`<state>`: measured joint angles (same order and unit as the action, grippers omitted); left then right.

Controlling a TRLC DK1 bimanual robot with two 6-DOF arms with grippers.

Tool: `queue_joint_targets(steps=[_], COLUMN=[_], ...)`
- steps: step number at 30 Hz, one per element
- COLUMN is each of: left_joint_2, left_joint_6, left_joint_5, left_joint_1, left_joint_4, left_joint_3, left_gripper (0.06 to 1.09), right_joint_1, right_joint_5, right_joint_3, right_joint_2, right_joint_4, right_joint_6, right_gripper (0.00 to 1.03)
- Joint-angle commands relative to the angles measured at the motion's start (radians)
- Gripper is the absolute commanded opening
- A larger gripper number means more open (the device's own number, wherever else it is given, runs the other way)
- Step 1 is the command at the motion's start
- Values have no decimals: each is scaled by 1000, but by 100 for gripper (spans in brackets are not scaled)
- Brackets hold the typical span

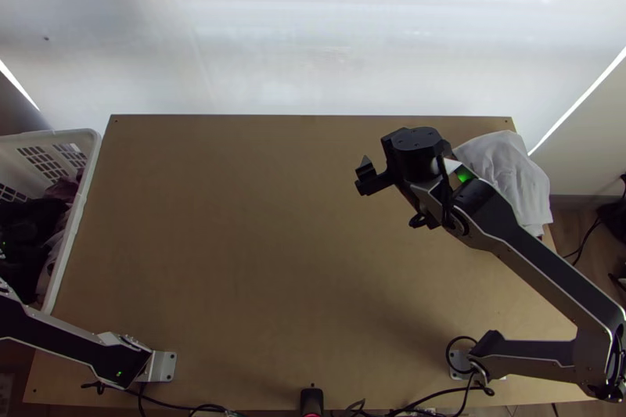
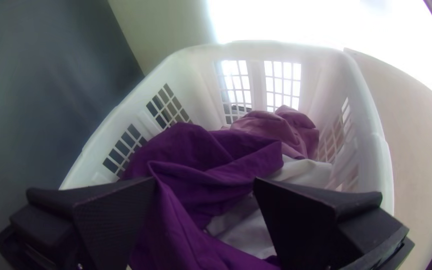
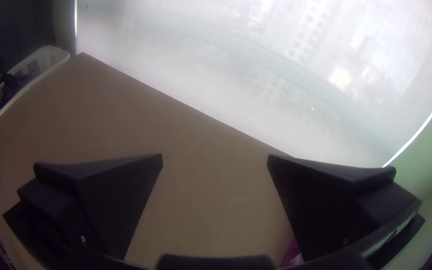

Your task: Fold the t-shirt

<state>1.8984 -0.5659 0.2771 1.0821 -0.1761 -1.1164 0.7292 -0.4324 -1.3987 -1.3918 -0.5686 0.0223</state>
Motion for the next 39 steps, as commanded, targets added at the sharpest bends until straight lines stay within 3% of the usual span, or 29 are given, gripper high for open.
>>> queue_joint_targets(steps=[1,10,17,21,23,27,30,39], left_joint_2=[93,-4,77,119,133,134,146,-16], left_joint_6=[-2,11,-37,-40,-45,-45,-46,-81], left_joint_5=[-15,-23,-23,-24,-23,-23,-23,37], left_joint_1=[15,41,50,48,47,44,45,35], left_joint_4=[-30,4,-8,-28,-33,-46,-62,116], left_joint_3=[-69,-51,-49,-54,-65,-68,-72,24], left_gripper=[101,102,102,95,84,37,11,9], right_joint_1=[-2,-1,1,-2,-5,-8,-8,-13], right_joint_5=[4,18,29,29,29,29,29,32], right_joint_3=[3,0,-2,0,1,6,10,15], right_joint_2=[0,-3,-6,4,7,10,10,10], right_joint_4=[-8,-19,-20,-27,-28,-31,-33,-31], right_joint_6=[-10,-13,-28,-27,-27,-27,-25,-24], right_gripper=[98,98,98,98,98,98,98,98])
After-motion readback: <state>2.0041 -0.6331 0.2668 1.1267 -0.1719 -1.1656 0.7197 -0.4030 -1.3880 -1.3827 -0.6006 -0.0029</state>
